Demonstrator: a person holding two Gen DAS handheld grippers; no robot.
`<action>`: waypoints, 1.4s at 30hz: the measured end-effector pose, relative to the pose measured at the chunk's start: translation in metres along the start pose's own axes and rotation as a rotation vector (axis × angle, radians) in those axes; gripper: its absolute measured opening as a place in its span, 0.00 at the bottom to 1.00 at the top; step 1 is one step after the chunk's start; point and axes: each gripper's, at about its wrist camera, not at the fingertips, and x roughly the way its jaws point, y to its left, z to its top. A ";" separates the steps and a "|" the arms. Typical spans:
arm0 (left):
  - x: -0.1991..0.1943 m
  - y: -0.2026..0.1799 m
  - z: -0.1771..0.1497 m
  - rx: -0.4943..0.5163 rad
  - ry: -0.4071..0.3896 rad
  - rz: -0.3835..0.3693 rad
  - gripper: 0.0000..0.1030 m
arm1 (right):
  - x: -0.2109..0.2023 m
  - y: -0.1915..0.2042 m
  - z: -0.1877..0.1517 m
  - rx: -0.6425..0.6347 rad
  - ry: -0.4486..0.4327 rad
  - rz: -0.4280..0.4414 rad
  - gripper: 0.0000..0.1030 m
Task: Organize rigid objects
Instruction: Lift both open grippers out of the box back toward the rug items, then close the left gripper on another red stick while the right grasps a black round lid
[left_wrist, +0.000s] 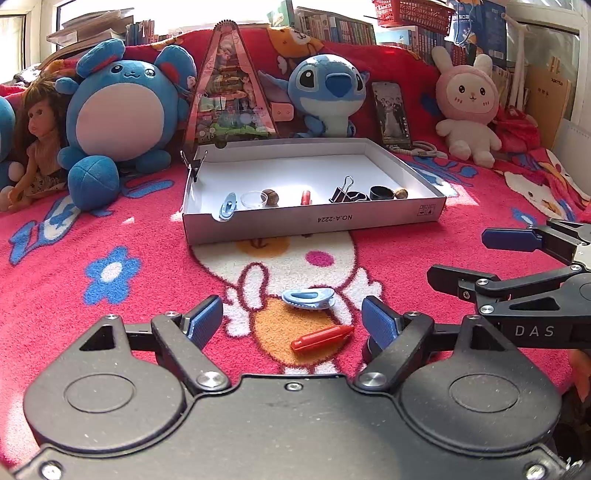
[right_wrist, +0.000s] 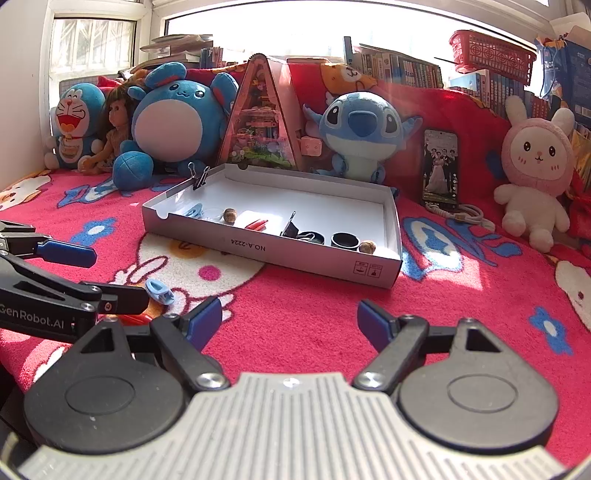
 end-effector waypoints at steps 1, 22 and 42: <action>-0.001 0.001 -0.002 -0.001 0.004 -0.001 0.79 | 0.000 0.001 -0.002 0.001 0.005 0.001 0.85; -0.011 0.010 -0.027 -0.022 0.071 -0.019 0.46 | -0.007 0.008 -0.032 0.006 0.074 0.019 0.85; 0.013 -0.014 -0.016 -0.053 0.061 -0.025 0.42 | -0.007 0.035 -0.039 -0.013 0.061 0.079 0.71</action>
